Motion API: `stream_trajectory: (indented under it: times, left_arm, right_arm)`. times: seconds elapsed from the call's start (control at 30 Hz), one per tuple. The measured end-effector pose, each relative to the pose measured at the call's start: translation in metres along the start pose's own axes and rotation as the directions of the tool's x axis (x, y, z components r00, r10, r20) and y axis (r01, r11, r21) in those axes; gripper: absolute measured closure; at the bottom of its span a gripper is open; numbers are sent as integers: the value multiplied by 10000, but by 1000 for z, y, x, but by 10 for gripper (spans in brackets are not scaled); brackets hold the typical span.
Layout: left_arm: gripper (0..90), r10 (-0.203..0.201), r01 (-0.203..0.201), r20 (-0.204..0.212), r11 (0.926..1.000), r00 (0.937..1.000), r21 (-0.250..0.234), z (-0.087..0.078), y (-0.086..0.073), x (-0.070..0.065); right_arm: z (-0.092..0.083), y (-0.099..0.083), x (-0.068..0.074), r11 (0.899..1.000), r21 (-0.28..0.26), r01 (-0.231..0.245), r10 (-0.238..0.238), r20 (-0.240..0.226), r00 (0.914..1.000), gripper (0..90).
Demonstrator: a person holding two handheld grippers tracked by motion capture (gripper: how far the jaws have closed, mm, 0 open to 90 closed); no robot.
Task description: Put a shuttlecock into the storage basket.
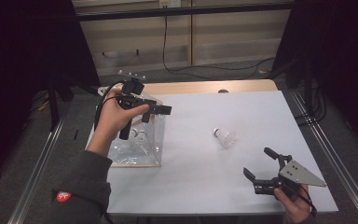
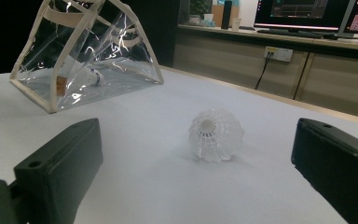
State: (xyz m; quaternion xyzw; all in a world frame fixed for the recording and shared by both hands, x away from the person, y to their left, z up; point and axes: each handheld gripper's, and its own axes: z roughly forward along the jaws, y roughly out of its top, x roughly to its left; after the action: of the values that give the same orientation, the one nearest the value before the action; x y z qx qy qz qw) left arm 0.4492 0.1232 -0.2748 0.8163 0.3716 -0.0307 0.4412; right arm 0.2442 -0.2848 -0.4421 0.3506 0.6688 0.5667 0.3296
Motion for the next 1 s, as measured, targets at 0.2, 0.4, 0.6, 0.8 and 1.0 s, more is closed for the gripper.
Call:
stream_trajectory:
  times: [0.2,0.4,0.6,0.8,1.0]
  left_arm:
    - [173,164,-165,104,9998,9998,99,4,-1,-5]
    - [168,280,-284,219,9994,9994,194,10,-4,-8]
    - [164,340,-346,291,9991,9990,224,15,-7,-11]
    - [162,384,-394,374,9988,9986,282,20,-10,-13]
    - [155,427,-441,420,9985,9982,337,22,-12,-15]
  right_arm:
    - [0,0,0,10000,-15,-3,3,-7,10000,17]
    - [0,0,0,10000,5,-13,13,-10,10000,17]
    - [-1,0,0,10000,-1,-28,28,-8,10000,17]
    - [0,0,0,10000,9,-4,4,-13,10000,17]
    - [-1,0,0,10000,12,-21,21,-1,10000,17]
